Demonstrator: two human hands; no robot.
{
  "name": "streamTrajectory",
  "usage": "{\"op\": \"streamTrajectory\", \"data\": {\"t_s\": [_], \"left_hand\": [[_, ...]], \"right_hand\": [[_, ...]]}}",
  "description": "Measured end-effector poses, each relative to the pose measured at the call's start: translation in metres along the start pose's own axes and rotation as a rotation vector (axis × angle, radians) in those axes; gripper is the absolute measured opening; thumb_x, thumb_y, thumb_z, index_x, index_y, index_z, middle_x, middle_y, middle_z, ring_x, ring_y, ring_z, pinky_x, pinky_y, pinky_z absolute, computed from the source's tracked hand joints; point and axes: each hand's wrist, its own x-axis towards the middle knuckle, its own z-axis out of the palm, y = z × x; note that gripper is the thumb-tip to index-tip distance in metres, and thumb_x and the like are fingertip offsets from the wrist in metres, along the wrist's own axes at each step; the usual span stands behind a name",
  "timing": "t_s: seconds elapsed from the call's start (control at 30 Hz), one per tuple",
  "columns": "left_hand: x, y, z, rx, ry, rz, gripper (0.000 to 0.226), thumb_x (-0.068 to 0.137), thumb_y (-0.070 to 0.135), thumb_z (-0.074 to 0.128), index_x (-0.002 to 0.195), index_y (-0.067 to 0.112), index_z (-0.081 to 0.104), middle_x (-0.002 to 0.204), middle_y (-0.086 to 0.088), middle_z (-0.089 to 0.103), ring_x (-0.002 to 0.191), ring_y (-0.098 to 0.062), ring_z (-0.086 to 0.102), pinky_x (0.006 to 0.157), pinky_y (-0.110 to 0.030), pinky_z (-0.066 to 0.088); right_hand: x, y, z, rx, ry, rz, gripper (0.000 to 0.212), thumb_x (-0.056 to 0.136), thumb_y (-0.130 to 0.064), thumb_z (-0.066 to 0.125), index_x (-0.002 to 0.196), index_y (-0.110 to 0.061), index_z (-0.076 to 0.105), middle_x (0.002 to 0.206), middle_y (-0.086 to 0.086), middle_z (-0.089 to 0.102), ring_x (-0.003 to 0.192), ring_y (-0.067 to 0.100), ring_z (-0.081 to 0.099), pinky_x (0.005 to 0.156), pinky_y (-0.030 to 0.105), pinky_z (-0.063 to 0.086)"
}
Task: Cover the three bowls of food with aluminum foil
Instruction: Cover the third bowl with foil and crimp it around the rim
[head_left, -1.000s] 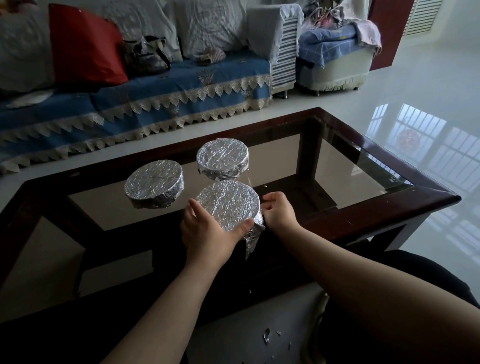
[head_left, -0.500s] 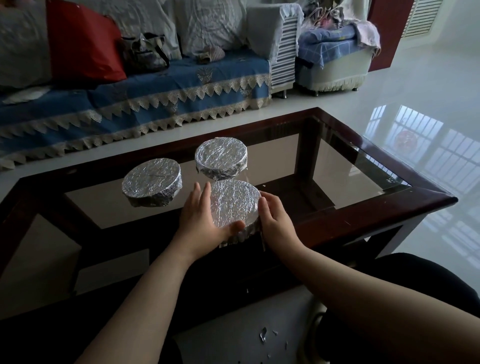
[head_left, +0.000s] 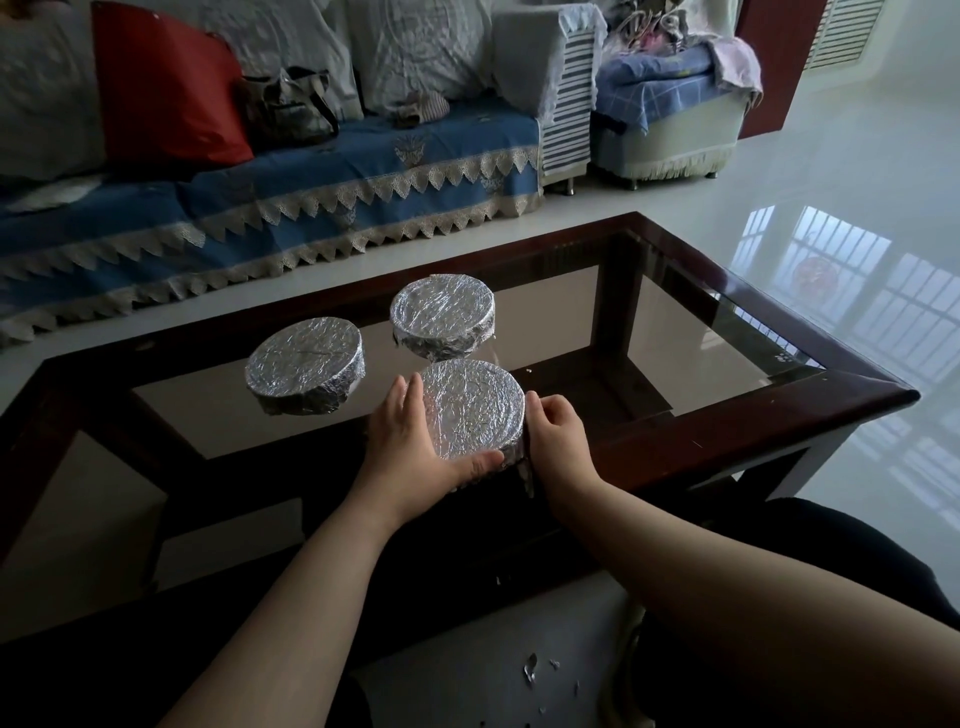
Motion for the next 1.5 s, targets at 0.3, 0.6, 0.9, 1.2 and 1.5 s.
{"op": "streamTrajectory", "data": {"t_s": [0.3,0.6,0.9,1.2,1.5], "left_hand": [[-0.001,0.002,0.001,0.005,0.010,-0.028,0.128,0.060,0.071,0.069,0.152,0.017,-0.001,0.159,-0.007,-0.004,0.146,-0.024,-0.004,0.117,-0.038,0.004],[-0.004,0.007,0.004,-0.036,0.044,-0.092,0.134,0.055,0.074,0.068,0.152,0.017,-0.004,0.160,-0.009,-0.007,0.146,-0.026,-0.006,0.118,-0.041,0.004],[-0.013,0.013,-0.003,-0.087,0.129,-0.117,0.155,0.030,0.105,0.016,0.152,0.013,-0.004,0.159,-0.015,-0.012,0.146,-0.032,-0.007,0.117,-0.042,0.000],[-0.004,0.013,-0.001,0.025,-0.013,0.035,0.140,0.047,0.087,0.053,0.152,0.017,-0.007,0.160,-0.009,-0.006,0.147,-0.020,-0.008,0.118,-0.038,-0.002],[-0.003,0.012,0.007,0.073,0.050,-0.001,0.130,0.057,0.076,0.067,0.152,0.016,0.002,0.160,-0.010,0.002,0.146,-0.024,-0.002,0.119,-0.040,0.004]], "right_hand": [[0.015,-0.002,0.003,0.132,0.013,0.173,0.014,0.091,-0.024,0.063,0.095,-0.010,0.065,0.092,0.010,0.071,0.088,0.026,0.069,0.084,0.045,0.057],[0.033,-0.005,0.004,-0.020,-0.013,0.078,0.024,0.087,-0.005,0.066,0.109,-0.003,0.056,0.080,-0.002,0.064,0.071,0.007,0.061,0.066,0.016,0.051],[0.013,-0.022,-0.014,-0.051,0.019,-0.079,0.022,0.098,-0.031,0.044,0.090,-0.022,0.061,0.096,-0.001,0.069,0.095,0.017,0.066,0.088,0.040,0.053],[-0.004,-0.001,-0.011,-0.165,-0.028,-0.228,0.029,0.098,-0.036,0.045,0.110,-0.021,0.067,0.106,0.003,0.065,0.107,0.012,0.057,0.095,0.030,0.045],[-0.002,-0.002,-0.006,0.133,0.010,0.020,0.020,0.095,-0.026,0.055,0.088,-0.014,0.070,0.086,0.004,0.072,0.083,0.017,0.067,0.077,0.031,0.056]]}}
